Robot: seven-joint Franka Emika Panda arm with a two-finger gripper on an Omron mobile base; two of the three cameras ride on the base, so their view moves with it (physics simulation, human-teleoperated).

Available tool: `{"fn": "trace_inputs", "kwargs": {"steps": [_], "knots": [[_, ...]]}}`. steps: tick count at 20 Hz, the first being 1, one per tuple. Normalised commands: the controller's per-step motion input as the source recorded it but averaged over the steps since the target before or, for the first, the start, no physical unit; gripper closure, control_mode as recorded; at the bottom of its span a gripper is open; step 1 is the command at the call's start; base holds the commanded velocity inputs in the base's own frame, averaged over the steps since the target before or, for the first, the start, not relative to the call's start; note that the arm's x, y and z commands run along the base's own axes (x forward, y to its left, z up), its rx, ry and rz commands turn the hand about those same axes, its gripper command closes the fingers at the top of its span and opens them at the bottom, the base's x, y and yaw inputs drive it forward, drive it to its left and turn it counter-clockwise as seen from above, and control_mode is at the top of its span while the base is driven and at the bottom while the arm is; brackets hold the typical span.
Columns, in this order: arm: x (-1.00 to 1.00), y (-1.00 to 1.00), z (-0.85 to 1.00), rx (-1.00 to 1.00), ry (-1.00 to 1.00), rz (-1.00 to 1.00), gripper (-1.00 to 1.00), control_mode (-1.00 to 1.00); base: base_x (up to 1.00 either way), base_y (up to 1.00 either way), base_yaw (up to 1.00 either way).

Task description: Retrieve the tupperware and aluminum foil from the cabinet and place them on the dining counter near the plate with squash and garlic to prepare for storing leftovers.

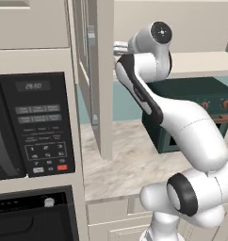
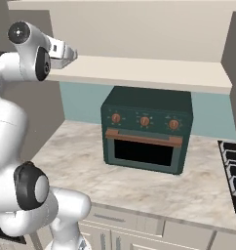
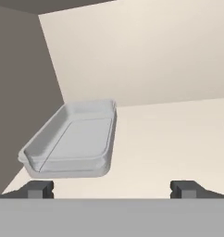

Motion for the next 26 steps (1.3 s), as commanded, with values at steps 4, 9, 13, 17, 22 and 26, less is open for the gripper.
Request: {"fn": "trace_inputs", "kwargs": {"steps": [4, 9, 13, 17, 22, 26], "knots": [[0.54, 0.00, -0.05, 0.00, 0.00, 0.00, -1.00, -1.00, 0.00, 0.00, 0.00], [0.61, 0.02, -0.19, 0.00, 0.00, 0.00, -1.00, -1.00, 0.00, 0.00, 0.00], [0.62, 0.07, -0.26, 0.00, 0.06, 0.00, -1.00, -1.00, 0.00, 0.00, 0.00], [0.63, 0.16, -0.23, 0.00, 0.10, 0.00, -1.00, -1.00, 0.00, 0.00, 0.00], [0.63, 0.19, -0.17, 0.00, 0.11, 0.00, -1.00, -1.00, 0.00, 0.00, 0.00], [0.61, 0.15, -0.17, 0.00, 0.13, 0.00, -1.00, -1.00, 0.00, 0.00, 0.00]]}}
